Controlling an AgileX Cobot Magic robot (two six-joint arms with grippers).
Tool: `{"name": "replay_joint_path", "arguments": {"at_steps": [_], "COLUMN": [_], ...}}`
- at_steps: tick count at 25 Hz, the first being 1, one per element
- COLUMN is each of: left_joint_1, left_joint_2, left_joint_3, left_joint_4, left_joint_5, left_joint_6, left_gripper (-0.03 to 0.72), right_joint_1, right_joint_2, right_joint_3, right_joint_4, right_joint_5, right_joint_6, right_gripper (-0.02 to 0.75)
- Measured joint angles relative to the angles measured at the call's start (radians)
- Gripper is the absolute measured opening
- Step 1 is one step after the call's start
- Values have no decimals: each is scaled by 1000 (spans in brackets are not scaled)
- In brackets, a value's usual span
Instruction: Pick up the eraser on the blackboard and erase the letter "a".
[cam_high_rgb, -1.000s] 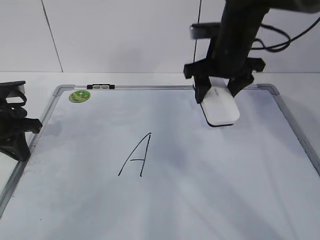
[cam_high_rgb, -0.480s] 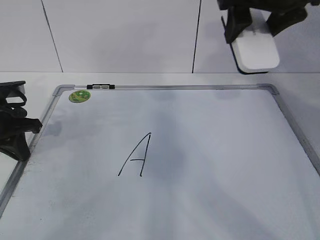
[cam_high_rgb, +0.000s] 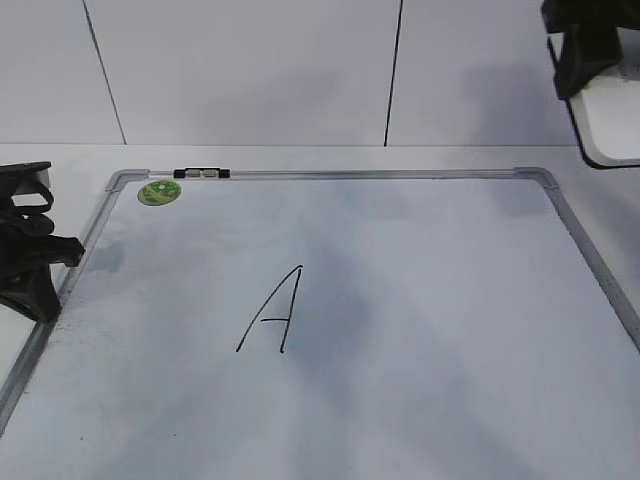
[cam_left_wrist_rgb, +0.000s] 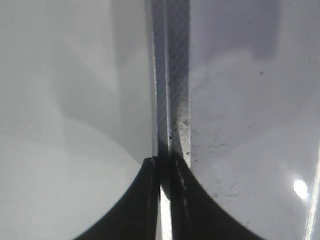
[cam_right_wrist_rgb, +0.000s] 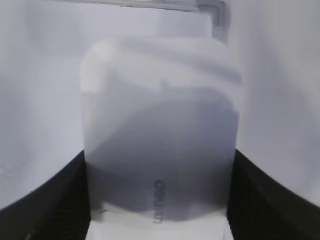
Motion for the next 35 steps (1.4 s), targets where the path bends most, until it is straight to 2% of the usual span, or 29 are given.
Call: {"name": "replay_joint_path", "arguments": {"at_steps": [7,21,28,35], "left_joint_1": [0,0,0,0], "left_joint_2": [0,0,0,0], "left_joint_3": [0,0,0,0], "left_joint_4": [0,-2,-4,-4], "left_joint_5": [0,0,0,0], "left_joint_6": [0,0,0,0], "left_gripper": [17,17,17,17], "right_joint_1": [-99,-112,-171,-215], "right_joint_2": [-59,69,163,244], "right_joint_3": [43,170,179,179], "right_joint_4": [-18,-13,39,117], "right_joint_5": [5,-4,-12,-21], "right_joint_6": [5,5,-4,-102], "right_gripper": [555,555,556,555]}}
